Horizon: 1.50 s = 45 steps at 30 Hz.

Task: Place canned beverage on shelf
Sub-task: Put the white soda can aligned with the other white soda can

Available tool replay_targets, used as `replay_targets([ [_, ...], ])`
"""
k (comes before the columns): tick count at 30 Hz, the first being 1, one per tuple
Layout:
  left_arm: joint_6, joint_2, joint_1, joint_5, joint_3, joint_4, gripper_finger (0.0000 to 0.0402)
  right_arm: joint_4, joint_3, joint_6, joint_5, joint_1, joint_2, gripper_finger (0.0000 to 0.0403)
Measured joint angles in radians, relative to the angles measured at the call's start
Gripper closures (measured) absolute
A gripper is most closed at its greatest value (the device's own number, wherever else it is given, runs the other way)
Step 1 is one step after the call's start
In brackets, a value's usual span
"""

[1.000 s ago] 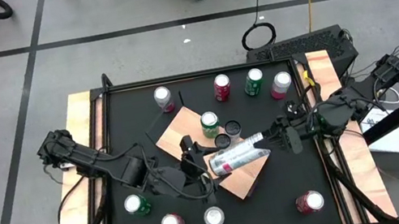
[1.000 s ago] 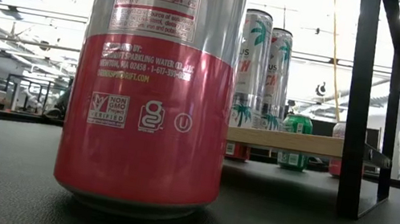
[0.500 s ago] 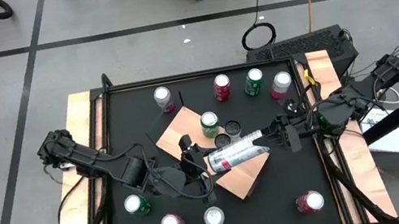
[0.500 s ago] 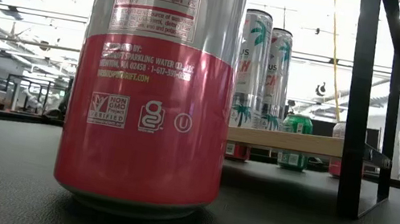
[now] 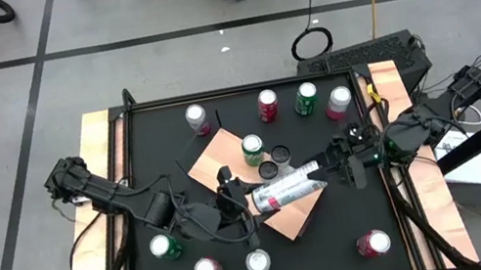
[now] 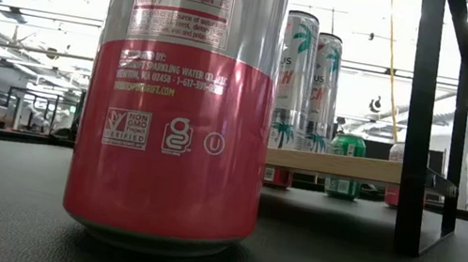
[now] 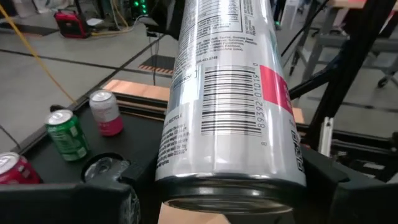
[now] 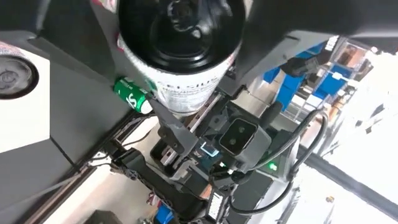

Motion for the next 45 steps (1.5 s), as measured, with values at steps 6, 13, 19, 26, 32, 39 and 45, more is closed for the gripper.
replay_targets([
  [6,-0.077,-0.012,0.001,0.011,0.000,0.015,0.0152,0.051,0.000,-0.119,0.004,-0.009,-0.016,0.0034],
  [13,-0.184,-0.012,0.002,0.015,0.000,0.055,0.0152,0.118,0.000,-0.350,0.004,-0.047,-0.063,0.0028],
  [19,-0.316,-0.012,0.002,0.035,0.000,0.068,0.0152,0.124,0.000,-0.587,0.000,-0.082,-0.121,0.0028],
  [26,-0.478,-0.012,0.002,0.036,0.000,0.086,0.0152,0.053,0.000,-0.771,-0.029,-0.084,-0.214,0.0028],
  [32,-0.606,-0.012,0.003,0.040,0.000,0.118,0.0152,-0.052,0.000,-0.863,-0.060,-0.084,-0.285,0.0028],
  [39,-0.633,-0.012,0.002,0.070,0.001,0.195,0.0152,-0.085,0.000,-1.022,-0.132,-0.084,-0.323,0.0028],
  [45,-0.683,-0.011,0.003,0.124,0.001,0.226,0.0152,-0.082,0.000,-1.027,-0.187,-0.083,-0.321,0.0028],
])
